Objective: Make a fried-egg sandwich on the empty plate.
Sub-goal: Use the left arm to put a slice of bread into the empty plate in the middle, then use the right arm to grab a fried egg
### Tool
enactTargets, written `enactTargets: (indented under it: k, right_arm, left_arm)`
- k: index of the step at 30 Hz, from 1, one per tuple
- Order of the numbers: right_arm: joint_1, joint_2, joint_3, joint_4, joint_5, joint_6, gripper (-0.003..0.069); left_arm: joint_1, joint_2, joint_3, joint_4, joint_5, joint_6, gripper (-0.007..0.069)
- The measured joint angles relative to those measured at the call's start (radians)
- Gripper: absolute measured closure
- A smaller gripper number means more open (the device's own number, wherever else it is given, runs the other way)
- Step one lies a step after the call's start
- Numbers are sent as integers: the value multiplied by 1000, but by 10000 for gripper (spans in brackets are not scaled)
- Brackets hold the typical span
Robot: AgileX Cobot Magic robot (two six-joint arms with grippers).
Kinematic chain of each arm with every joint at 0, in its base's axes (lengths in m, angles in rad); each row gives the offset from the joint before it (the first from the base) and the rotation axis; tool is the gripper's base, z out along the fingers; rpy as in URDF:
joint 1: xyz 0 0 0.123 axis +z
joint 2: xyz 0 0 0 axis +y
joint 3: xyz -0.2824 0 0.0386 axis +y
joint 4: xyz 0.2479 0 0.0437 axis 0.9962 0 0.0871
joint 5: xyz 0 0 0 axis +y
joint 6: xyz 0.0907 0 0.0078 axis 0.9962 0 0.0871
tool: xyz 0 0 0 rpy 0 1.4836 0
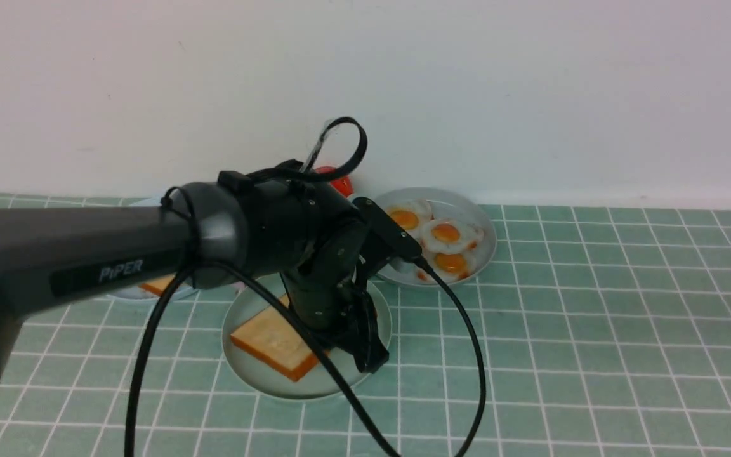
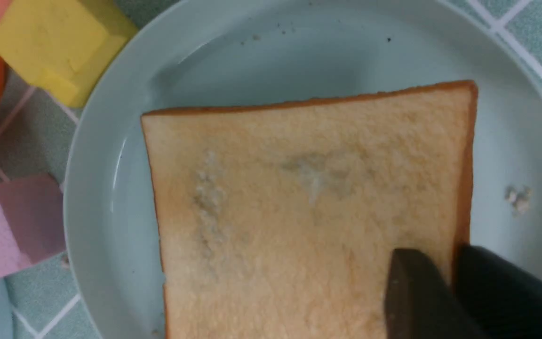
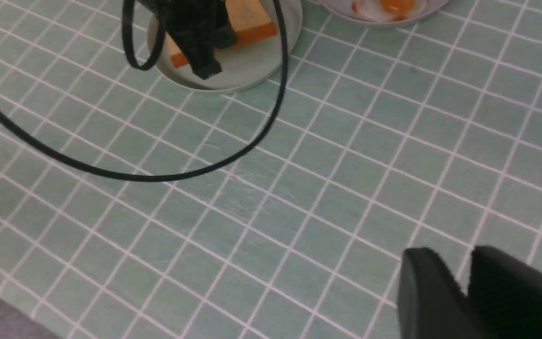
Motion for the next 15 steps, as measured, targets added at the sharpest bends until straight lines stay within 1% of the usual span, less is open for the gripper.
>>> enactTargets:
  k: [1,2,3,5,6,8,10,11,13,15]
  right_arm:
    - [0,5,-1,-10,-5,0,430]
    - [0,5,-1,-10,-6,0,424]
    - [0,19,-1,-15,-21,0,372]
    - [0,44,-1,-13,-55,0,328]
    - [0,58,-2,-11,-73,0,321]
    - [0,97,-5,-3,-119,0,322]
    - [0,158,-16,13,-156,-5,346]
    - [0,195,-25,19,-177,-16,373]
    - [0,279,-52,37,-195,-39,421]
    - [0,364,-84,59,-209,-67,468]
  left_arm:
    - [0,0,0,0,-1,-1,427]
    - [0,0,0,0,-1,-1,406]
    - [-1,-5,0,0,0,-4,319]
    - [-8,-23,0,-4,19,-14,220]
    - [-14,-43,0,-7,35,-26,184]
    - [-30,-101,0,-7,70,-54,159]
    - [-46,-187,0,-9,97,-107,189]
    - [-52,-244,0,-15,112,-141,232]
    - [-57,-371,12,-19,129,-212,362]
    - [-57,-508,48,-18,132,-266,516]
